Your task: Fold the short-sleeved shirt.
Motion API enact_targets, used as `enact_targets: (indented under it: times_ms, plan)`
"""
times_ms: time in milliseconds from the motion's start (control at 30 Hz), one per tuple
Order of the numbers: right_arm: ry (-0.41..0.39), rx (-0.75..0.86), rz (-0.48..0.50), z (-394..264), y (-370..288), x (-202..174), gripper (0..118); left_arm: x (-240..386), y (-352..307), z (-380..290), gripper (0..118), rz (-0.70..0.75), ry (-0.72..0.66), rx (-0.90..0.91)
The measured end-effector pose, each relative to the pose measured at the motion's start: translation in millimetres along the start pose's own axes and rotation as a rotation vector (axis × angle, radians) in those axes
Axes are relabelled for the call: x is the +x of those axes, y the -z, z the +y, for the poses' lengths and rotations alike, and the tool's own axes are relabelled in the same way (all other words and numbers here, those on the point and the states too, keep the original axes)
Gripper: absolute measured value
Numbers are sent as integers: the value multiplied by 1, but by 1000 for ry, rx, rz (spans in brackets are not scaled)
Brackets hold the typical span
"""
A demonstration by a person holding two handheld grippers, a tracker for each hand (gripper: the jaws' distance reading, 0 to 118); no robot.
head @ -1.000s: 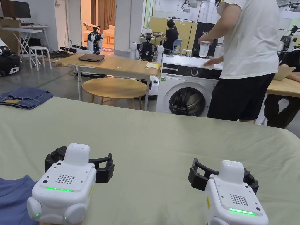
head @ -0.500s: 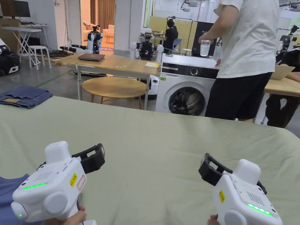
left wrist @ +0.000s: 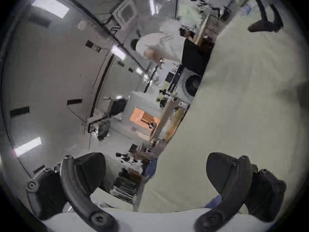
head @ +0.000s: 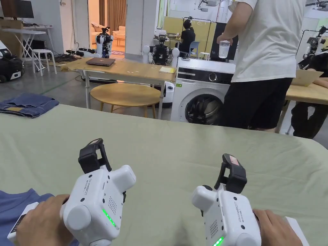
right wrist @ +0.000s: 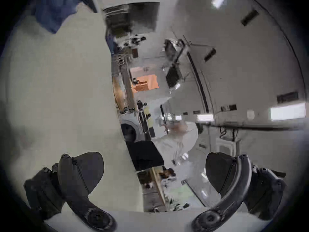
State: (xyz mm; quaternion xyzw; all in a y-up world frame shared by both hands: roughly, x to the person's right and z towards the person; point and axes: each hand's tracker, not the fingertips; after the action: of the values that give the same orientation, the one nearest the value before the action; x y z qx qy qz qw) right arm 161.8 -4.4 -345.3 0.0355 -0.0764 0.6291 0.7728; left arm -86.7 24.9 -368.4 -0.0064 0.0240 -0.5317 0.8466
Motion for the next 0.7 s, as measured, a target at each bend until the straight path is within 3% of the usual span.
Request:
enact_targets:
  times_ms: [67,167,267,333,433,533,700]
  plan:
    - [30,-9,-4,0,-1,2,118,0,1,2,118,-3,-13,-6]
    - [238,-80,22,5,1,11,118,-10,1,0,118,-62,-267,-39]
    - [622,-192,88,2,6,27,118,-26,2,-9,118,-138,-647,-68]
    - [880,-266,122,-6,9,38,118,-32,0,-17,118,-162,-832,-45]
    - [1168,-345,91,-20,10,43,118,-41,-6,-25,118,-164,-1015,6]
    - [1324,-345,75,-30,7,46,118,-44,-10,-28,118,-150,-1133,51]
    - [1358,-351,47,-26,0,46,118,-46,-9,-33,118,-148,-1255,43]
